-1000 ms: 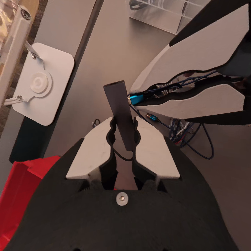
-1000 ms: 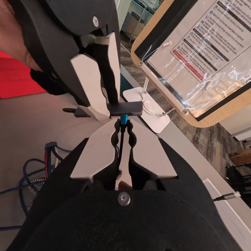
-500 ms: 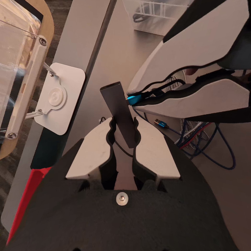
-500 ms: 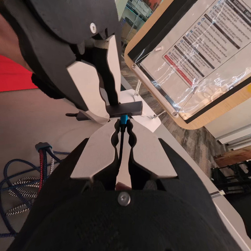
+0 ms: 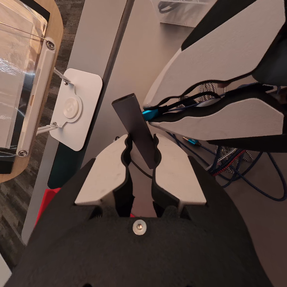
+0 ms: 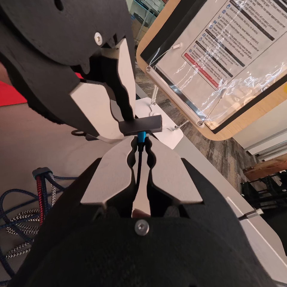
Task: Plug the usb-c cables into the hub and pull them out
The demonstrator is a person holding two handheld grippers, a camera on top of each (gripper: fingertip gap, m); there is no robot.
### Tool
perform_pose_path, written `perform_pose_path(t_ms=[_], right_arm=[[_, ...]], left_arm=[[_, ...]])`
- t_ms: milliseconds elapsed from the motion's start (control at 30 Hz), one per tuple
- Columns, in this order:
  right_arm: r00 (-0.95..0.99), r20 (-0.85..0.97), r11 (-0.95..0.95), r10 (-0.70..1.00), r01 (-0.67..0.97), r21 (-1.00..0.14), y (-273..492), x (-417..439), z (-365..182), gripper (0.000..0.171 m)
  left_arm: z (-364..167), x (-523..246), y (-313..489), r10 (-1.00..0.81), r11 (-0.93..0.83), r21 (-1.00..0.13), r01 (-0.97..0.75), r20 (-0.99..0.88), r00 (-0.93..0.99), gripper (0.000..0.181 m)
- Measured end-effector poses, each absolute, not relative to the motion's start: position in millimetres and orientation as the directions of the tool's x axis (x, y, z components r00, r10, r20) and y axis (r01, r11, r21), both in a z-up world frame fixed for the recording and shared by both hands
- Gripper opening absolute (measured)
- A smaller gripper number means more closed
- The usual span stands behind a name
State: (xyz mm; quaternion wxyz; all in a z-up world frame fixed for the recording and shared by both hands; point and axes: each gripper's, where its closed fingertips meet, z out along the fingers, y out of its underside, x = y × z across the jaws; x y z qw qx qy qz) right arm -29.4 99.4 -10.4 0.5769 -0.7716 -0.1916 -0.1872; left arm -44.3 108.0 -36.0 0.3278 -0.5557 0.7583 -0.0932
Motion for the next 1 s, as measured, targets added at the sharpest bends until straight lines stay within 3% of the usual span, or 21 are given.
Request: perform_pose_path(t_ms=[167, 267, 400, 633, 733, 833, 1000], right_arm=[[0.790, 0.590, -0.197, 0.165, 0.613, -0.765, 102.3, -38.4, -7.4, 0.013], [0.742, 0.646, -0.093, 0.180, 0.667, -0.739, 97.4, -45.6, 7.2, 0.026], [0.807, 0.511, -0.049, 0.297, 0.547, -0.836, 86.7, -56.7, 21.0, 0.047], [0.781, 0.379, 0.048, 0.497, 0.411, -0.910, 62.4, -75.6, 41.8, 0.049], [0.787, 0.322, 0.011, 0.527, 0.372, -0.928, 54.7, -61.8, 45.3, 0.049], [0.816, 0.213, -0.156, 0.538, 0.345, -0.926, 52.8, -36.2, 25.2, 0.049], [0.839, 0.177, -0.436, 0.515, 0.434, -0.788, 47.8, -0.1, -29.8, 0.050]], left_arm=[[-35.0, -48.4, 112.5, -0.948, 0.280, -0.543, -0.792, -0.285, -0.139, 0.023], [-38.9, -58.8, 117.3, -0.970, 0.221, -0.522, -0.824, -0.202, -0.133, 0.023], [-35.9, -71.3, 110.3, -0.962, 0.269, -0.492, -0.828, -0.184, -0.203, 0.023], [-22.3, -85.9, 117.6, -0.966, 0.250, -0.495, -0.832, -0.185, -0.180, 0.022], [-13.9, -103.0, 113.5, -0.945, 0.322, -0.471, -0.821, -0.208, -0.251, 0.022], [3.9, -119.3, 105.7, -0.912, 0.407, -0.487, -0.772, -0.260, -0.317, 0.022], [49.0, -138.4, 94.5, -0.914, 0.407, -0.622, -0.669, -0.275, -0.300, 0.022]])
